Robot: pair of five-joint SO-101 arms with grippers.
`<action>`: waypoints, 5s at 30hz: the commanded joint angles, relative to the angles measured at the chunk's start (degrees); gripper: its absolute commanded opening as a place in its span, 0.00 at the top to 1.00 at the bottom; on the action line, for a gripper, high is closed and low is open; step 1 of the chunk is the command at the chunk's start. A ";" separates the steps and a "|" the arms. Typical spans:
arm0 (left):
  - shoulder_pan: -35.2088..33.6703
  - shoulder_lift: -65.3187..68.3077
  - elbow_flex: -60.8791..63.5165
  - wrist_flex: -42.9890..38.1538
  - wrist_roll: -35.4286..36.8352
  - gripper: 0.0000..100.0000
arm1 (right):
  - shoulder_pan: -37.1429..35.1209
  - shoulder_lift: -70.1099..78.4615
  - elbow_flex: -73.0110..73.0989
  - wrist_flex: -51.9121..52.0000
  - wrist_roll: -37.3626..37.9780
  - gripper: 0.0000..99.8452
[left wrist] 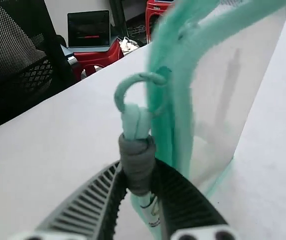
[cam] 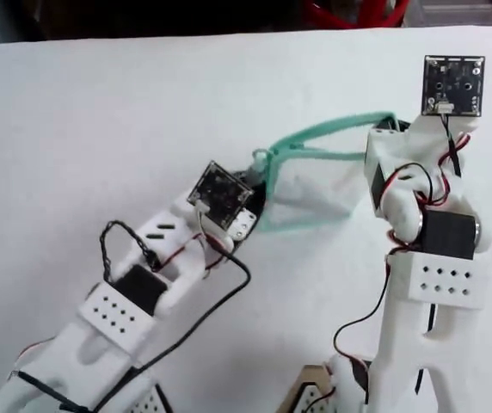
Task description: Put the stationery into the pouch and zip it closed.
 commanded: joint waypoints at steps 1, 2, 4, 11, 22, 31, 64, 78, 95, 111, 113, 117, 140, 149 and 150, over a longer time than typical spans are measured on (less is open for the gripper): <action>-0.66 0.13 -3.16 -1.05 -0.18 0.98 | -0.84 2.15 2.81 0.13 -0.35 0.98; -0.66 0.13 -3.78 -0.53 -0.18 0.98 | -0.84 2.15 2.81 0.13 -0.35 0.98; -0.48 0.13 -5.36 1.76 -0.35 0.98 | -0.75 2.15 2.81 0.13 -0.35 0.98; -0.22 0.13 -14.68 8.62 -0.18 0.98 | -0.84 2.15 2.81 0.13 -0.35 0.98; 6.90 0.75 -32.35 14.42 -0.18 0.98 | -1.10 2.15 3.69 -0.22 -0.35 0.98; 9.19 12.18 -48.09 13.54 -0.79 0.98 | -2.68 2.15 3.96 0.13 -0.35 0.98; 22.55 37.85 -94.59 54.42 -7.21 0.92 | -2.68 1.98 3.96 -0.13 -1.67 0.98; 22.90 37.23 -84.92 66.11 2.73 0.81 | -2.33 2.07 3.87 -0.13 -2.37 0.98; 11.56 16.22 -89.41 72.53 -6.77 0.81 | -2.24 2.07 3.52 -0.84 -2.37 0.98; 6.02 -0.84 -31.21 36.31 -6.95 0.69 | -2.24 2.15 3.69 -0.66 -2.37 0.98; 6.02 -4.00 -29.36 37.27 -7.03 0.69 | -2.24 2.15 3.69 -0.66 -2.37 0.98; 6.37 -7.34 -28.57 38.42 -6.68 0.69 | -2.51 2.15 3.69 -0.92 -2.37 0.98; 11.91 -4.70 -2.02 1.49 -6.59 0.83 | -2.68 2.15 3.87 -0.92 -2.37 0.98; 11.47 11.65 -8.26 -1.05 -6.51 0.83 | -2.33 2.15 3.96 -0.84 -2.37 0.98; 11.47 12.18 -8.62 -0.53 -6.51 0.83 | -2.33 2.15 3.96 -0.84 -2.37 0.98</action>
